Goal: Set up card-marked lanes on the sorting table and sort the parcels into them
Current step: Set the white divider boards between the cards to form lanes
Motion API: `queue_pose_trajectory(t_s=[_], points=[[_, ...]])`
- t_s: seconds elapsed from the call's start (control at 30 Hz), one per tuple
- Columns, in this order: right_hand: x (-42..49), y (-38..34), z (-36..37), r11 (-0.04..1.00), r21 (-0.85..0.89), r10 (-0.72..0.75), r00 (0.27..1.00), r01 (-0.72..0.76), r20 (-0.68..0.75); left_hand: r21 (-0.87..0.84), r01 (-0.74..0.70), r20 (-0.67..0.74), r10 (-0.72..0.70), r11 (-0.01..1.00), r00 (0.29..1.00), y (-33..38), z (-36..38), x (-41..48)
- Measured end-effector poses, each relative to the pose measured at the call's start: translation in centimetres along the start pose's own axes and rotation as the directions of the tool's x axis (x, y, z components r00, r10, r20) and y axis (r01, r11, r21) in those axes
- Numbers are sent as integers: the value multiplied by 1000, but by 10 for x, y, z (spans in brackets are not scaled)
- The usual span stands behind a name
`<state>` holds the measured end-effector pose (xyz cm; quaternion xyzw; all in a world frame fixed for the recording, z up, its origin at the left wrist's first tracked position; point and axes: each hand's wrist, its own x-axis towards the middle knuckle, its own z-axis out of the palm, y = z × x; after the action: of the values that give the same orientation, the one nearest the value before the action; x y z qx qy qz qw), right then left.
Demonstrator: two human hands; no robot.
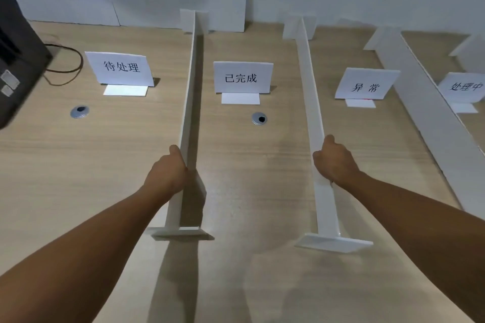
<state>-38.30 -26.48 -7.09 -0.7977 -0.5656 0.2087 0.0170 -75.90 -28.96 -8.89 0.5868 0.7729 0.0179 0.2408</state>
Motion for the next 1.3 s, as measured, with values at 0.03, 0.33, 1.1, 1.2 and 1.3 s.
queue_pose_trajectory(t_s=[0.03, 0.33, 1.1, 1.2, 1.3], points=[[1, 2, 6, 1000, -17, 10, 1000, -10, 13, -3, 2, 3, -2, 1000, 1000, -3, 3, 2], [-19, 16, -5, 1000, -4, -1, 998, 1, -55, 72, -12, -49, 15, 997, 999, 1, -23, -3], [-212, 510, -321, 947, -120, 201, 844, -297, -496, 246, -746, -86, 781, 619, 619, 574, 34, -244], [-231, 597, -335, 940, -92, 240, 828, -328, -506, 199, -787, -78, 810, 584, 581, 655, 88, -300], [-239, 666, -347, 934, -75, 269, 828, -348, -491, 196, -818, 15, 833, 540, 553, 721, 137, -347]])
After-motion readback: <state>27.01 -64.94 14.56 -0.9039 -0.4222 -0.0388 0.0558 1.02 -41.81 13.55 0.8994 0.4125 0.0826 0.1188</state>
